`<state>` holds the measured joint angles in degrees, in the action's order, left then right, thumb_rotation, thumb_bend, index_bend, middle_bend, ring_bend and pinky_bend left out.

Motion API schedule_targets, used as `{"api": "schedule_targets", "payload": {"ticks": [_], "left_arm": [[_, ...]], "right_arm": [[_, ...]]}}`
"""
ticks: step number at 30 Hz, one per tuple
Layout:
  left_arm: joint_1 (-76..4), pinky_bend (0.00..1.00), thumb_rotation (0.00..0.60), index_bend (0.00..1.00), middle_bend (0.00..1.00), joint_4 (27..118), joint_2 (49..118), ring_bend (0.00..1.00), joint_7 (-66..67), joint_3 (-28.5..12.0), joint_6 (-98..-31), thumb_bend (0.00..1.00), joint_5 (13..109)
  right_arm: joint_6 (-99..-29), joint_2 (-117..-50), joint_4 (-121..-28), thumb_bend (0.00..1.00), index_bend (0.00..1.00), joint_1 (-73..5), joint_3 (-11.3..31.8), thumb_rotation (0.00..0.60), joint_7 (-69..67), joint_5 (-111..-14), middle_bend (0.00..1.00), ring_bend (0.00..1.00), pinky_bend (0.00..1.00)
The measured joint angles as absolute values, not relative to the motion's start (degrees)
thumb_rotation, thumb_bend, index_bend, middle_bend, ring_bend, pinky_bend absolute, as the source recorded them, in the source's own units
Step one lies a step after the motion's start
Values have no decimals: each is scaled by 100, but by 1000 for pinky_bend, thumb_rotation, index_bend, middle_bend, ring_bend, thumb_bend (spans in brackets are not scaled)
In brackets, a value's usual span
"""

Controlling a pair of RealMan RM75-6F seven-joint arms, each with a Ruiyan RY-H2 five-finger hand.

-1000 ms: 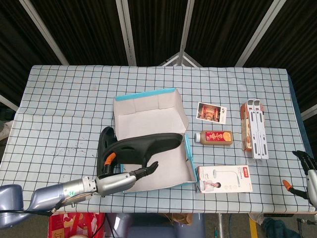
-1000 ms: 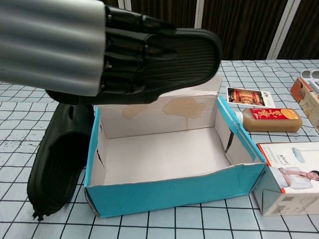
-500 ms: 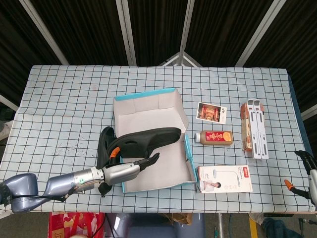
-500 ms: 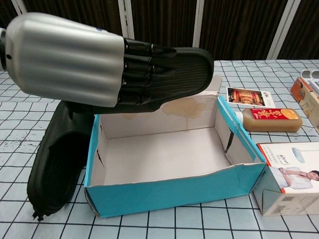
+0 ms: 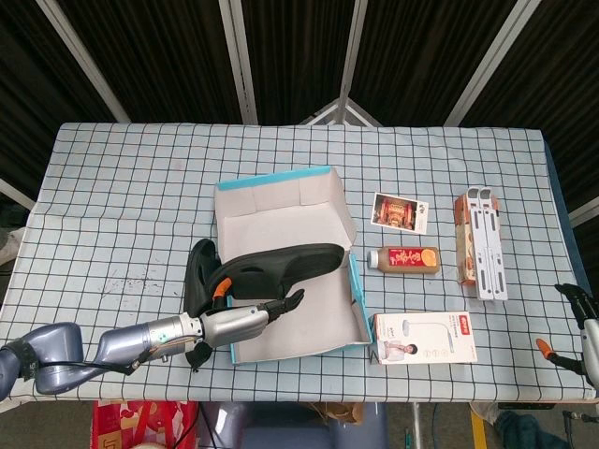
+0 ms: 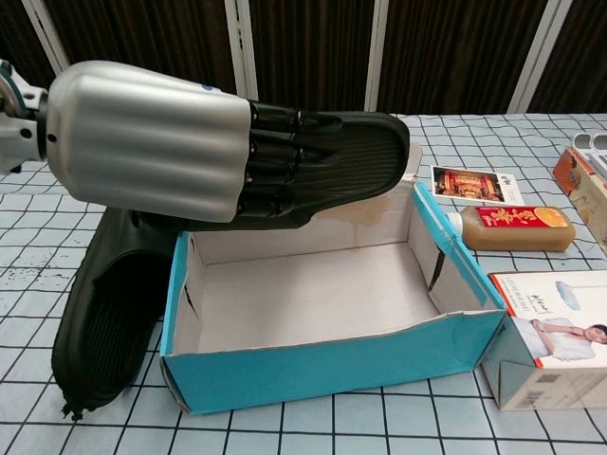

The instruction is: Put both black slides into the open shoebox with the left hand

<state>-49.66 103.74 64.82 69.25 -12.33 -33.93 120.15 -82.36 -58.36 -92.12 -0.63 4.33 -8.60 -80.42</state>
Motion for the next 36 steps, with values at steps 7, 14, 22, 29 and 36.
{"api": "schedule_targets", "payload": {"ticks": [7, 14, 22, 29, 36], "left_arm": [[-5105, 48, 600, 308, 429, 10172, 6694, 45, 6919, -1261, -3338, 500, 11950], [-5251, 48, 600, 310, 429, 10014, 6886, 45, 6921, -1285, -3278, 501, 11869], [-5393, 48, 600, 311, 429, 9880, 7049, 45, 6943, -1308, -3220, 501, 11785], [-5485, 48, 600, 311, 429, 9802, 7181, 45, 6971, -1254, -3181, 501, 11755], [-5508, 48, 600, 314, 429, 9735, 7222, 45, 7082, -1223, -3122, 501, 11697]], "right_arm": [[-8241, -5830, -9216, 234, 172, -58, 433, 600, -872, -8039, 165, 219, 218], [-8215, -5830, -9196, 233, 172, -62, 438, 600, -887, -8011, 165, 219, 218], [-8211, -5826, -9206, 233, 172, -67, 433, 600, -884, -8028, 165, 219, 217], [-8183, -5819, -9201, 233, 172, -69, 434, 600, -898, -7996, 165, 219, 218], [-8186, -5810, -9203, 233, 172, -62, 434, 600, -918, -7994, 165, 219, 218]]}}
